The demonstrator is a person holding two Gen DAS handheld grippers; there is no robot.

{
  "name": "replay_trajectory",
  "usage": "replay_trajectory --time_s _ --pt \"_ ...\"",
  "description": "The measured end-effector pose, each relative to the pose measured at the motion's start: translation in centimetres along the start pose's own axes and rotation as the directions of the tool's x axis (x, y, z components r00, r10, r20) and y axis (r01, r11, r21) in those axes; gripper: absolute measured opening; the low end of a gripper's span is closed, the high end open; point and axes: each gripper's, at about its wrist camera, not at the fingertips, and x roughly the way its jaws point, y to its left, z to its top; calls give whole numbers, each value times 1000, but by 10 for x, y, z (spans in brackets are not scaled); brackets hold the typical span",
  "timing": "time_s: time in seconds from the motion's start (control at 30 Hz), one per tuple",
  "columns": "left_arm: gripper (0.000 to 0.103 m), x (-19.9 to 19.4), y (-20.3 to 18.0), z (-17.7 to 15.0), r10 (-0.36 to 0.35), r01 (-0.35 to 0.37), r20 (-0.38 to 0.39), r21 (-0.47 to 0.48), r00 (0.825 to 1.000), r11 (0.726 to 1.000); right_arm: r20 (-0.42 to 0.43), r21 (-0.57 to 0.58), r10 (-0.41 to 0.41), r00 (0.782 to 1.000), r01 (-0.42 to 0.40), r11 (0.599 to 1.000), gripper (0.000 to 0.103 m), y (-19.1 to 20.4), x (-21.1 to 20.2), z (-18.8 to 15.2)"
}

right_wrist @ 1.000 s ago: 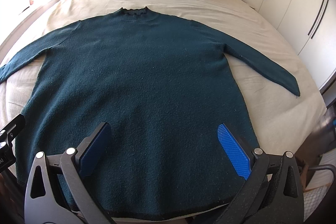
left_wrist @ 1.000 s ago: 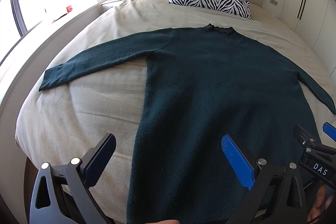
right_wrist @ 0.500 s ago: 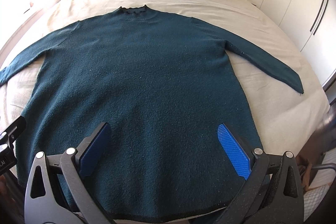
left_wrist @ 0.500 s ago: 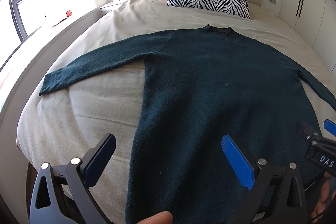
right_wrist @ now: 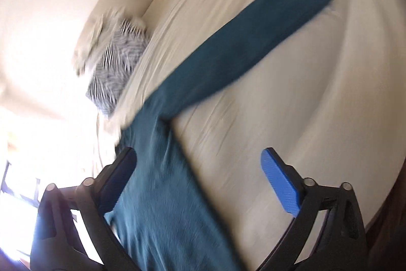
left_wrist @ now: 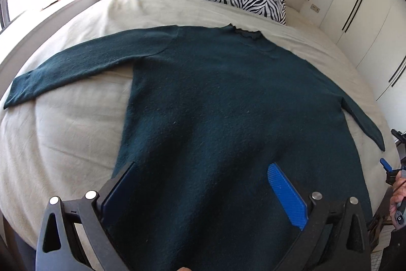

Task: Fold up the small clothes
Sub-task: 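Grasp the teal sweater's sleeve cuff with the right tool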

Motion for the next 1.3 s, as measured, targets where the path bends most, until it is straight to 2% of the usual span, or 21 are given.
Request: replay_trajectory --time_s 0.07,0.13,0.2,0.3,0.4,0.5,0.53,0.6,0.67,0.77,0.83,0.93,1.03,1.1,1.2,1.23,1.3 --pt "103 7 -8 8 -23 23 5 16 1000 1000 15 42 -7 1000 7 999 82 -19 5 26" --pt "103 16 -19 18 0 1 -34 51 999 999 18 109 1 1000 -3 994 79 -37 16 49" --pt "103 23 -27 29 -1 4 -56 45 998 999 24 171 -3 1000 -1 985 78 -53 28 69" --pt "103 28 -35 46 -24 24 -4 51 1000 998 55 216 13 998 -25 976 75 -67 44 89" --pt "103 42 -40 59 -60 61 -23 48 998 997 94 227 -3 996 -18 974 64 -77 56 121" --pt "98 58 -39 71 -136 137 -38 6 990 991 115 261 -39 993 7 965 43 -96 69 155" --pt "93 64 -39 74 -163 163 -53 -7 985 987 117 259 -65 991 33 965 31 -99 73 164" --pt "86 77 -39 80 -206 204 -91 -36 974 978 120 229 -101 988 71 971 22 -100 81 184" --pt "80 85 -38 82 -246 241 -109 -56 963 969 119 168 -147 982 127 978 10 -82 87 195" --pt "80 91 -33 86 -296 287 -100 -98 950 953 129 7 -138 982 138 990 9 -25 94 202" --pt "80 94 -28 91 -346 333 -82 -138 935 933 130 -150 -146 981 165 975 9 32 109 196" --pt "80 94 -18 98 -388 373 -56 -180 920 910 105 -426 -107 989 142 894 9 129 134 156" --pt "80 95 -6 102 -425 409 -26 -227 905 884 36 -645 -77 996 82 760 9 210 170 91" --pt "80 95 6 102 -440 424 -9 -255 898 869 -20 -747 -80 997 38 664 9 248 197 39" --pt "80 97 21 102 -468 447 3 -302 884 842 -117 -841 -144 983 -21 541 9 282 246 -53" --pt "80 99 25 101 -474 450 1 -312 881 837 -148 -865 -178 973 -40 501 9 283 264 -79" --pt "81 102 30 100 -487 458 -8 -327 873 827 -183 -888 -224 957 -63 455 10 272 279 -120"
